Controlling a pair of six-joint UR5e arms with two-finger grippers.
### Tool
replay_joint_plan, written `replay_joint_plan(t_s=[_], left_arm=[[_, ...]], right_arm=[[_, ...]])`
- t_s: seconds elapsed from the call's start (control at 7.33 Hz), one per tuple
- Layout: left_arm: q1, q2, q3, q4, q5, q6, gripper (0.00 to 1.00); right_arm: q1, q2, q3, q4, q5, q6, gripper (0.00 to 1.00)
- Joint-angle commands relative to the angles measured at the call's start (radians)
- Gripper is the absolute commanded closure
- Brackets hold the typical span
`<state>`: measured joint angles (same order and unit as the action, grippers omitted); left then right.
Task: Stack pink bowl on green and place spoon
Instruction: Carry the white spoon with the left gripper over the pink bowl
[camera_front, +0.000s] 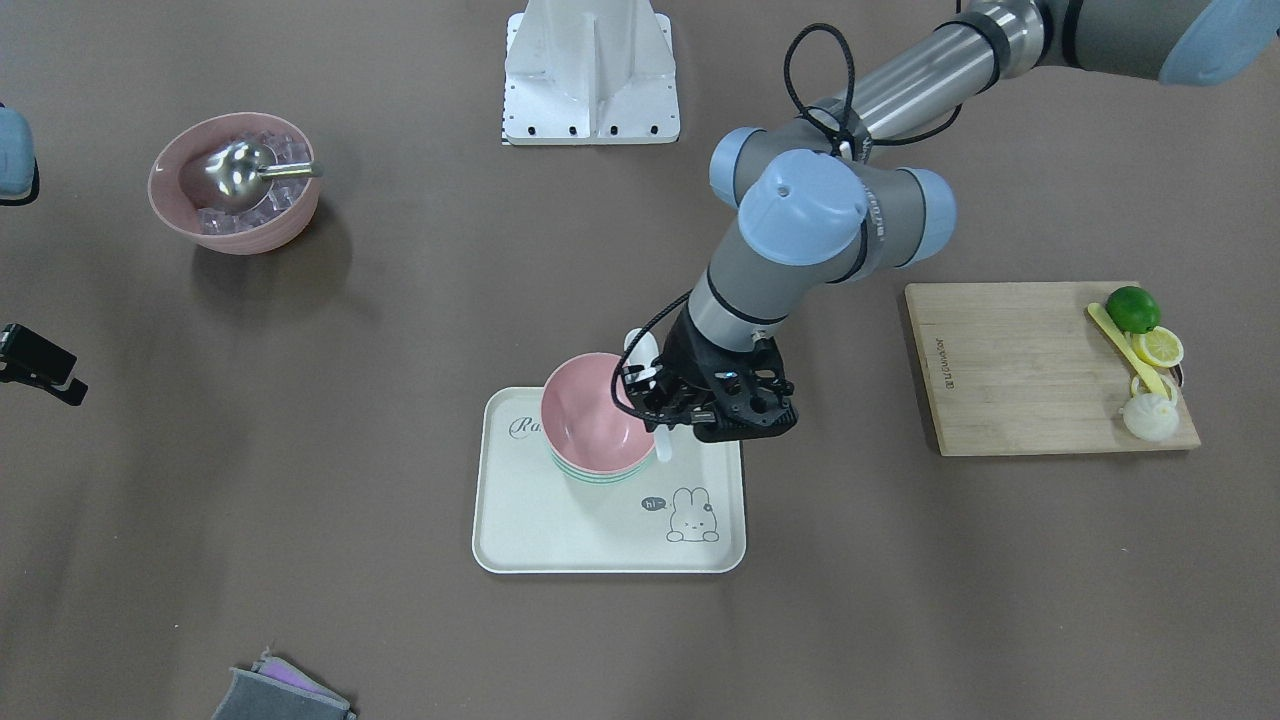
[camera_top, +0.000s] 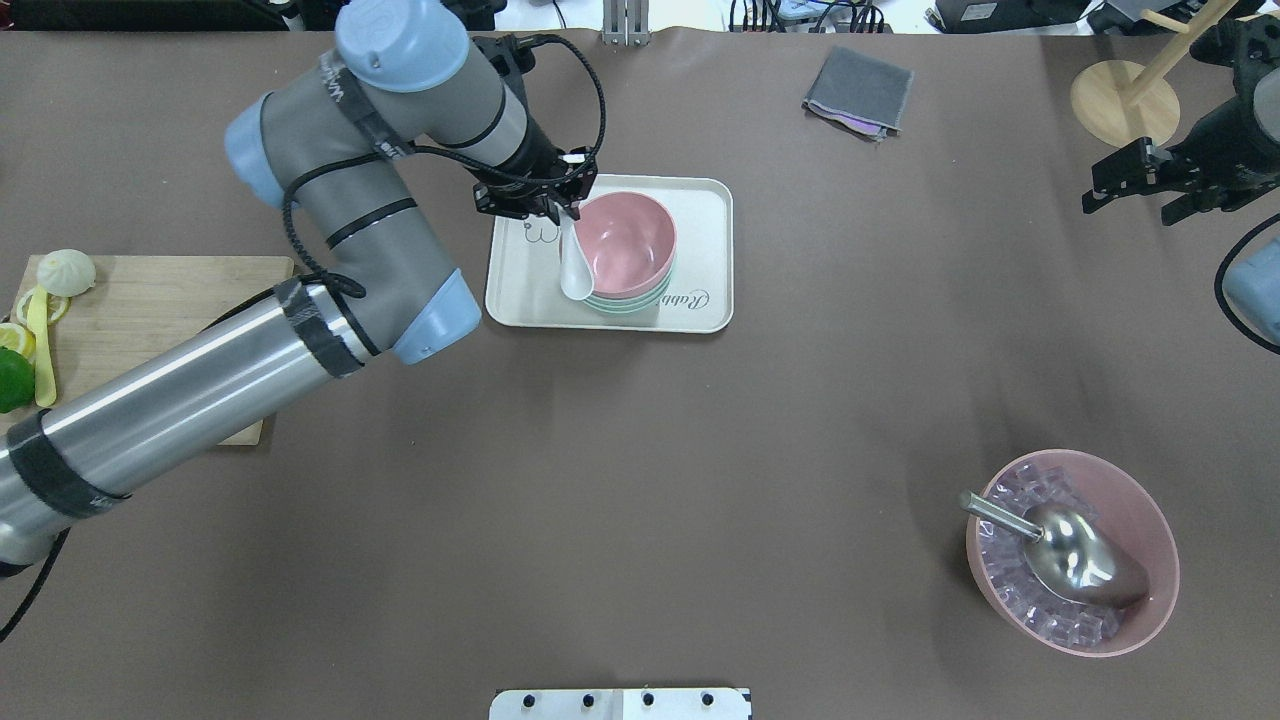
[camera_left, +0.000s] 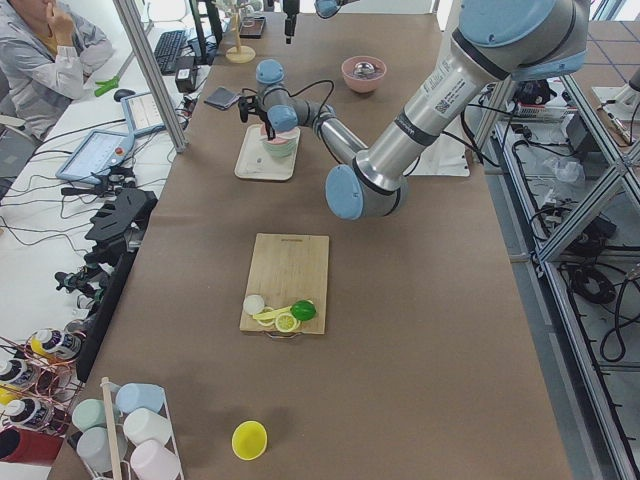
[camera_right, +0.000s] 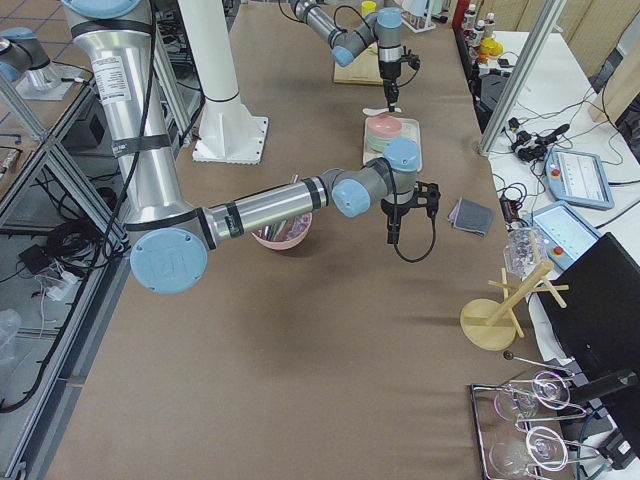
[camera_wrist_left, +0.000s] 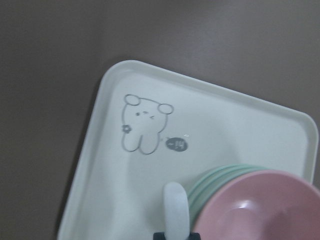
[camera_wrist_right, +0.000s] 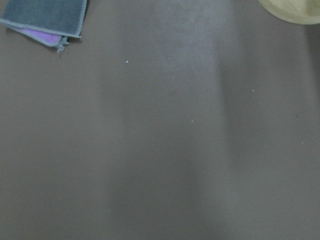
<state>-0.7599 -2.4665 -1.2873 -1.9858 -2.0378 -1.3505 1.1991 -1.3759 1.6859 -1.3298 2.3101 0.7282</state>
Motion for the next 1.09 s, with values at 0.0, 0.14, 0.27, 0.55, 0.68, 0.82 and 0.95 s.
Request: replay_joint_plan(t_s=[0.0,0.14,0.27,0.55,0.68,0.82,0.95], left_arm=[[0.001,-0.069,0.069,-0.068,0.099,0.001,1.0],[0.001,-0.074,0.092,-0.111,0.149,0.002,1.0],[0.002,-0.071,0.101,-0.128,0.153,0.001,1.0],[0.03,-0.045,0.092,-0.169,0.154,-0.004,1.0],[0.049,0.016,0.042,-0.183,0.154,-0.005,0.74],[0.05,0.018,0.028,-0.176,0.154,-0.005,0.02],[0.037,0.018,0.023,-0.16,0.148,-0.004,0.01]], right_arm=[[0.001,-0.003,0.003,0.0,0.0,-0.001,0.0],[0.001,-0.003,0.003,0.0,0.0,0.0,0.0],[0.001,-0.002,0.003,0.0,0.0,0.0,0.0],[0.001,0.003,0.0,-0.002,0.0,-0.001,0.0],[-0.001,0.005,0.002,-0.003,0.0,0.0,0.0],[0.001,0.008,0.003,-0.003,0.002,0.0,0.0],[0.002,0.011,0.006,-0.002,0.003,0.0,0.0]])
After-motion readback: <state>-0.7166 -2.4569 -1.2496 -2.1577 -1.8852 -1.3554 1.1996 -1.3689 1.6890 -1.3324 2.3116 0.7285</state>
